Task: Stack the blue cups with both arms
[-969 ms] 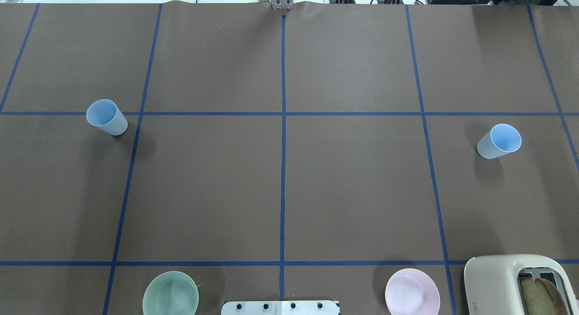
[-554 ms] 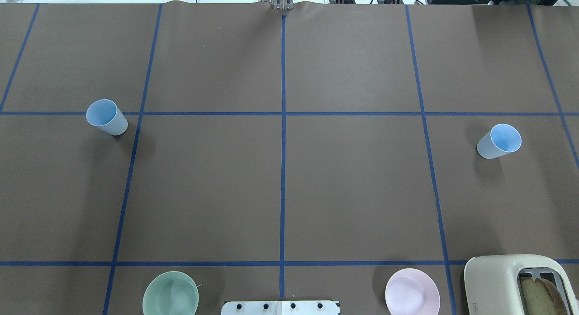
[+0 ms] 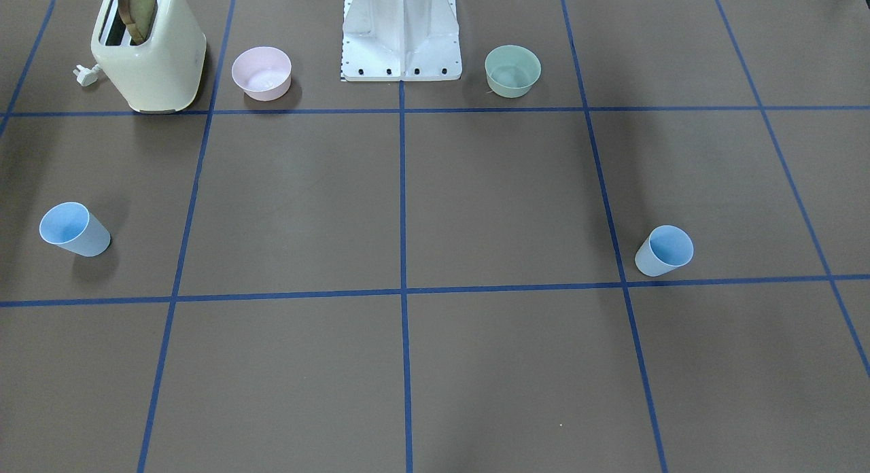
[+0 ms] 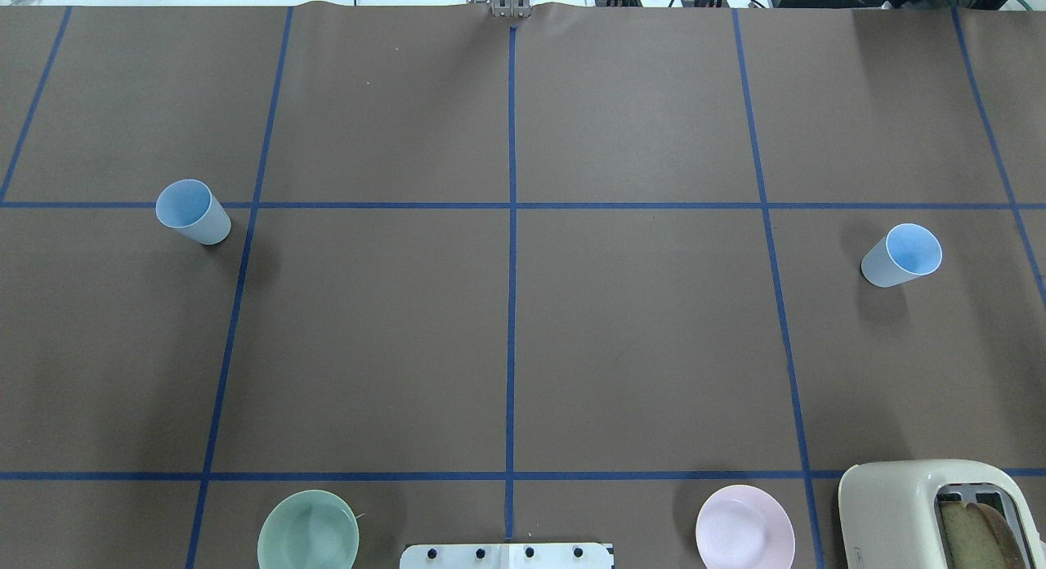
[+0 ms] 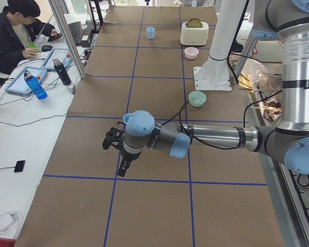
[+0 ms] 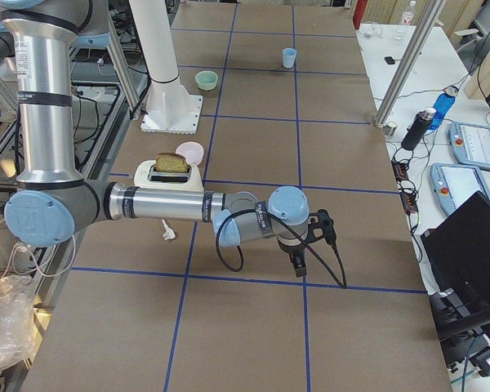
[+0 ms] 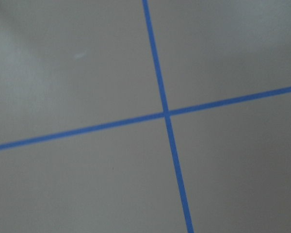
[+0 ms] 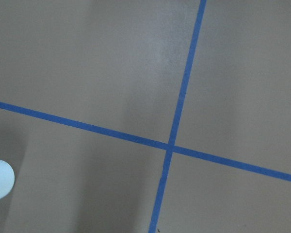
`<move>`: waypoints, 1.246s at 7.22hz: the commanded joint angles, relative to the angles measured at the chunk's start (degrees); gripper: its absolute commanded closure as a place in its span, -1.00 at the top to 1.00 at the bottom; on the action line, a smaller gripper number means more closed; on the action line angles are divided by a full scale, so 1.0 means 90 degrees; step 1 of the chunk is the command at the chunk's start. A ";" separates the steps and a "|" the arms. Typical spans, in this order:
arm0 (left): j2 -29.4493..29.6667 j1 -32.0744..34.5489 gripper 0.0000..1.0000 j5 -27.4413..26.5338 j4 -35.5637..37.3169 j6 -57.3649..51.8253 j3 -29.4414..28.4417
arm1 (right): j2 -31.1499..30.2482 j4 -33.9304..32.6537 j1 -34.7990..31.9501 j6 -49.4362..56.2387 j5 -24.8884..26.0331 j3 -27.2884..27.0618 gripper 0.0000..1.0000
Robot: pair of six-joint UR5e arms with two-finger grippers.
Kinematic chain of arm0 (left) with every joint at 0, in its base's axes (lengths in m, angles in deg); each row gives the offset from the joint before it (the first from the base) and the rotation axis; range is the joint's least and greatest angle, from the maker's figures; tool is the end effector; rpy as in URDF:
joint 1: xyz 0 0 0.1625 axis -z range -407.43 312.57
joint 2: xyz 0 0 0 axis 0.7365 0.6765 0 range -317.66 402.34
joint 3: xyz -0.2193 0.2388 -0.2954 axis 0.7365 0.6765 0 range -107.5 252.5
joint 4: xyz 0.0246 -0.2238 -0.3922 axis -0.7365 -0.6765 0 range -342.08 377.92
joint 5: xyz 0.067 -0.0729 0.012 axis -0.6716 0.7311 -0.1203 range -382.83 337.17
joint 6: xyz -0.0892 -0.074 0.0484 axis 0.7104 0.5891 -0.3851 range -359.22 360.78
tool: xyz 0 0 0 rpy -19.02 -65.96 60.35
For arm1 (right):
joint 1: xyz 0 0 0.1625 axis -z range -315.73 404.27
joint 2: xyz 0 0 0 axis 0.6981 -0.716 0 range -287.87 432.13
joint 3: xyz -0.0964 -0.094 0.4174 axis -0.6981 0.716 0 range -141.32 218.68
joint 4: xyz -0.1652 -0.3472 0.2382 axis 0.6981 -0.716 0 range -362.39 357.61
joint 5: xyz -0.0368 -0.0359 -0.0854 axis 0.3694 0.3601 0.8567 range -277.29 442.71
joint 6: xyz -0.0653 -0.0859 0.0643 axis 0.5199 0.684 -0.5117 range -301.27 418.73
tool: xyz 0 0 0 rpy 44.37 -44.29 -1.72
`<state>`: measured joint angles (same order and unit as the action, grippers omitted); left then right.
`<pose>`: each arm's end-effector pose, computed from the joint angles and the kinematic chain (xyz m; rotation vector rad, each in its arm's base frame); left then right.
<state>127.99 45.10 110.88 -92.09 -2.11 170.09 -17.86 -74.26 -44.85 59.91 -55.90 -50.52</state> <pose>-0.0696 -0.5231 0.6193 0.4211 0.7331 0.1607 0.0306 -0.5527 0.6565 0.2866 -0.8415 -0.1619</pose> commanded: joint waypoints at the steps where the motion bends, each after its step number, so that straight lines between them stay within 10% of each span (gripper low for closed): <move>1: 0.0277 0.0002 0.97 0.0036 -0.0480 -0.0030 -0.0160 | 0.0154 0.0065 -0.0010 -0.0004 -0.0321 -0.0020 1.00; 5: 0.0588 -0.0347 0.97 0.0446 -0.0833 0.0029 -0.0122 | 0.0611 0.0231 0.0058 -0.0140 -0.0194 -0.0097 1.00; 9: 0.1028 -0.2083 0.97 -0.0029 -0.1116 0.4016 -0.0131 | 0.0779 0.0192 0.0836 -0.0998 0.1195 -0.0186 1.00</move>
<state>135.58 31.85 113.34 -101.51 24.31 169.00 -11.59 -72.30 -40.60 53.73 -51.68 -52.15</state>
